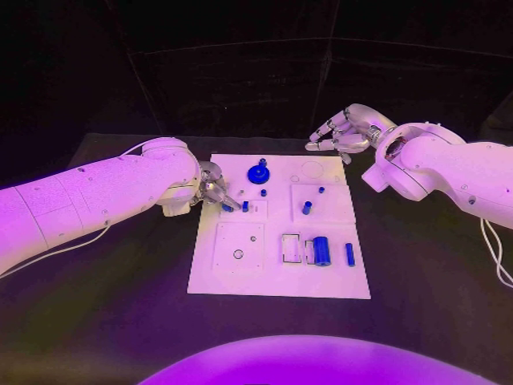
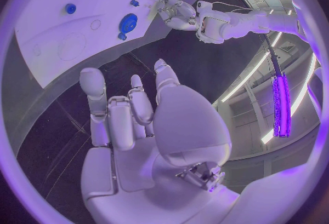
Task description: Assemble the parts on the task board
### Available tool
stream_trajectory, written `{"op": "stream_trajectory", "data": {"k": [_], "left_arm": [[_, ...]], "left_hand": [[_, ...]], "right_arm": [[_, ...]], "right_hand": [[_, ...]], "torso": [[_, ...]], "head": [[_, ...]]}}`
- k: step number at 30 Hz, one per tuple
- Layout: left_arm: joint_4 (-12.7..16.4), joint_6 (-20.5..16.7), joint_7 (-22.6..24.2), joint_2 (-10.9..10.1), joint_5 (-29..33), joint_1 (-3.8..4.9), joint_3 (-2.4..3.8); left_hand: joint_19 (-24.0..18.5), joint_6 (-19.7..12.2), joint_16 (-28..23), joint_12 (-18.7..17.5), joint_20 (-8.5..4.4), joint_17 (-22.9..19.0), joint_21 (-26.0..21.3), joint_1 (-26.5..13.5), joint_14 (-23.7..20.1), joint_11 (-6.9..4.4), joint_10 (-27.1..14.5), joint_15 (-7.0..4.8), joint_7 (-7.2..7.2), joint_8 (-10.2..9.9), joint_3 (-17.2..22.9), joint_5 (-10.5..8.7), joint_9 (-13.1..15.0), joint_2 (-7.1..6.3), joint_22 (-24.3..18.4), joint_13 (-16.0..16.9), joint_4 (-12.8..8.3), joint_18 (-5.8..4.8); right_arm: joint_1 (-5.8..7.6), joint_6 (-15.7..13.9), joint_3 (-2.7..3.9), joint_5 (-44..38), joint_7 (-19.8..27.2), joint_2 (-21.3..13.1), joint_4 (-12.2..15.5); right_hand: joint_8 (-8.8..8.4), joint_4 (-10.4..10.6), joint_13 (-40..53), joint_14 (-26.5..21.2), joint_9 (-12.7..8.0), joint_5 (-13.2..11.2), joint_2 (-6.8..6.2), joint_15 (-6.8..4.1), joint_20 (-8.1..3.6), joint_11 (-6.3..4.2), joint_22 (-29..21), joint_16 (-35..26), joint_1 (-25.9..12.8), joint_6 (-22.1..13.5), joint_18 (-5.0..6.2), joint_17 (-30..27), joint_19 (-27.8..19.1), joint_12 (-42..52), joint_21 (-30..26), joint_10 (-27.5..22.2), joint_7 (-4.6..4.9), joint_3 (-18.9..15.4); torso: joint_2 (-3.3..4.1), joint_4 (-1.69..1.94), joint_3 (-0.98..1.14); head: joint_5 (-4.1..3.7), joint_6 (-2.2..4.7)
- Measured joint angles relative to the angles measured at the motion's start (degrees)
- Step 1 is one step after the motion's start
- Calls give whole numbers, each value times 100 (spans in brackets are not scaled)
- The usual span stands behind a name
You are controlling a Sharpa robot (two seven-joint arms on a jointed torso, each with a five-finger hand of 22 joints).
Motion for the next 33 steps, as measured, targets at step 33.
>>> {"op": "stream_trajectory", "data": {"k": [33], "left_arm": [[-15, -47, -3, 38, 45, -8, -7]], "left_hand": [[-2, 1, 0, 0, 2, 0, -2, -22, 0, 0, 0, 0, -1, 7, -95, 0, 11, 28, -10, -17, 14, 0]], "right_arm": [[0, 0, 0, 0, -1, 8, -4]], "right_hand": [[0, 23, 1, 0, 0, 25, 0, 0, 0, 0, -7, -21, 0, 0, 0, 1, 0, 0, 0, 0, 0, -23]], "torso": [[-1, 0, 1]], "head": [[-26, 6]]}}
